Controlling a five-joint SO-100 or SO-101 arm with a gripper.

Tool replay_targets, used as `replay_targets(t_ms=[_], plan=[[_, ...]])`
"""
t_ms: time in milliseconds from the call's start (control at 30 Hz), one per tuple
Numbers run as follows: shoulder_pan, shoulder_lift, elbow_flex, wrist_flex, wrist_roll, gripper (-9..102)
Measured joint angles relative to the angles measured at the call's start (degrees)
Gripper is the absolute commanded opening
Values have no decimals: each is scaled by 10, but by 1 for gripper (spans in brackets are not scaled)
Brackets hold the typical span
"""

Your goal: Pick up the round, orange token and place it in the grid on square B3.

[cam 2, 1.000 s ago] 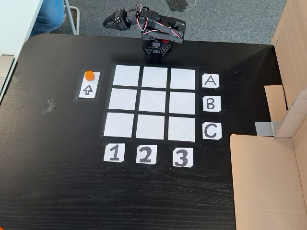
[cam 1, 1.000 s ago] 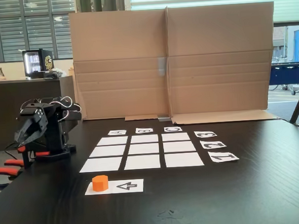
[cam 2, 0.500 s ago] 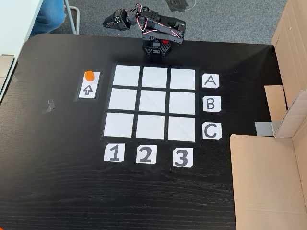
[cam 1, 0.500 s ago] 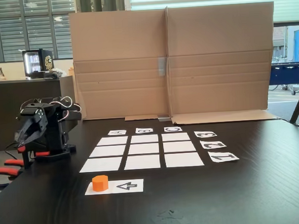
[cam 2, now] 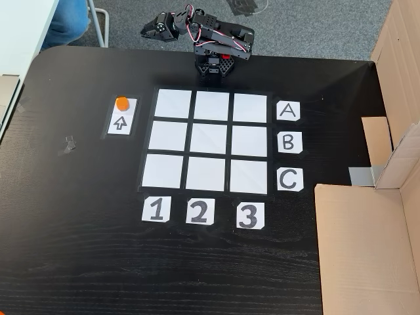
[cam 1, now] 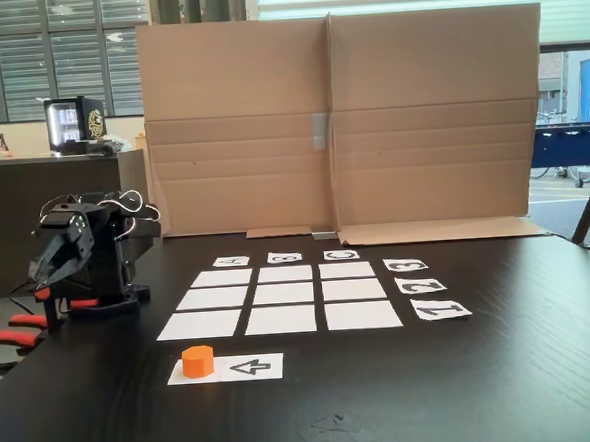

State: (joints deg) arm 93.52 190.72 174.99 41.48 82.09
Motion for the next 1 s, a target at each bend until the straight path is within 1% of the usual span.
replay_targets(t_ms=[133,267,467,600,667,833,933,1000], plan=[[0,0,0,14,0,-1],[-4,-5,-11,64,-11,12],[-21,-39,-36,81,-11,30],[-28,-81,-69,100,-11,37],[-34,-98,-96,116,-11,38],[-57,-204,-193,160,-11,44],[-73,-296,-268,185,-11,46],[-83,-363,-326,199,-7,50]])
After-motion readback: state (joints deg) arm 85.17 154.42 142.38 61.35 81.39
